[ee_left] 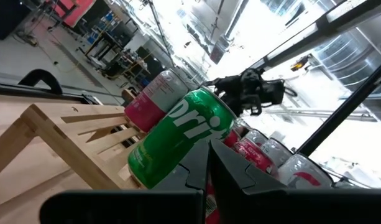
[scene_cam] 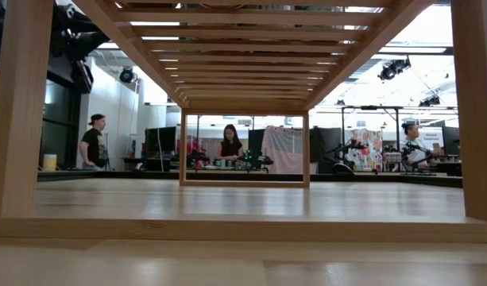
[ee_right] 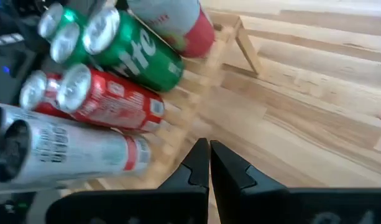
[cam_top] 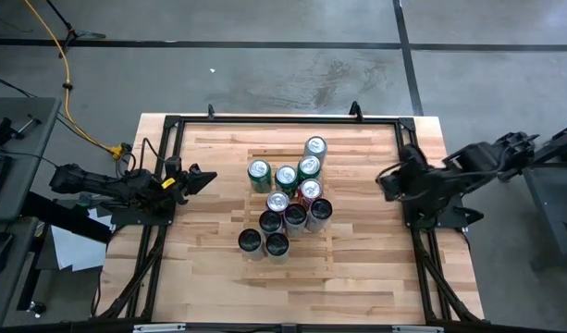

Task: Place canned beverage on shelf
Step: Adjust the soda cans

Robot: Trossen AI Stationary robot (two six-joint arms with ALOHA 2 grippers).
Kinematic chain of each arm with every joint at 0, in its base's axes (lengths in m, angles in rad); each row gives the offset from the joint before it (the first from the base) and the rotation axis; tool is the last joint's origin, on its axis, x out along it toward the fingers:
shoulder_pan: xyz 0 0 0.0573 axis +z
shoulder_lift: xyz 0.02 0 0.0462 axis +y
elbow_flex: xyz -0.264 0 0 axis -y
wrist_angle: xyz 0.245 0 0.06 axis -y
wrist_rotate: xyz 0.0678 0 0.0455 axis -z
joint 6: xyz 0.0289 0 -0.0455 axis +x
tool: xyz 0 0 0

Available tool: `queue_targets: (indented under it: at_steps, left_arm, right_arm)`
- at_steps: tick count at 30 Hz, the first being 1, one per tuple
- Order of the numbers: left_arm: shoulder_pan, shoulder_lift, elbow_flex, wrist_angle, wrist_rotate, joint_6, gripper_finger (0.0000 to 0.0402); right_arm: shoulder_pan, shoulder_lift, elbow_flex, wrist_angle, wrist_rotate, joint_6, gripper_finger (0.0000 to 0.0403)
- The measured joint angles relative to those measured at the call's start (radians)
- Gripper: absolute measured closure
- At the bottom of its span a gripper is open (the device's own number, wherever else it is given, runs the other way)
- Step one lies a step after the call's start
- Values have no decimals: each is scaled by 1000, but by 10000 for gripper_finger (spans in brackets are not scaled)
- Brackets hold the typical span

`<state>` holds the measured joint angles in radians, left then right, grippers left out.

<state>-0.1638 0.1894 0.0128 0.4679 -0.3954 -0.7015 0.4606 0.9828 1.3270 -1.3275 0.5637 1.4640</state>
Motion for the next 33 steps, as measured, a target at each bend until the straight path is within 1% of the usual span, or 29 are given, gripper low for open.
queue_targets:
  at_steps: [3,6,9,11,13,16,18,19,22,28,33]
  left_arm:
    - [0,0,0,0,0,33,394]
    - [0,0,0,0,-1,41,394]
    - [0,0,0,0,-1,41,394]
    - [0,0,0,0,-1,41,394]
    - [0,0,0,0,-2,41,394]
    - [0,0,0,0,-6,41,394]
    - [0,0,0,0,-9,41,394]
    - [0,0,0,0,-10,40,394]
    - [0,0,0,0,-11,23,394]
    - [0,0,0,0,-13,22,394]
    - [0,0,0,0,-13,22,394]
  right_arm:
    - [7,-10,-7,17,11,2,403]
    - [11,-28,-123,147,-10,-3,403]
    - [11,-76,-336,414,-80,-5,403]
    - [11,-120,-480,656,-105,-5,403]
    - [4,-164,-606,894,-86,-11,403]
    - [-10,-200,-732,1251,-13,-86,403]
    - [-26,-190,-781,1396,8,-121,403]
    - [-37,-176,-793,1437,8,-126,403]
    - [-59,-122,-794,1459,7,-127,403]
    - [-105,-5,-725,1462,-63,-153,403]
    - [-131,56,-684,1461,-81,-174,403]
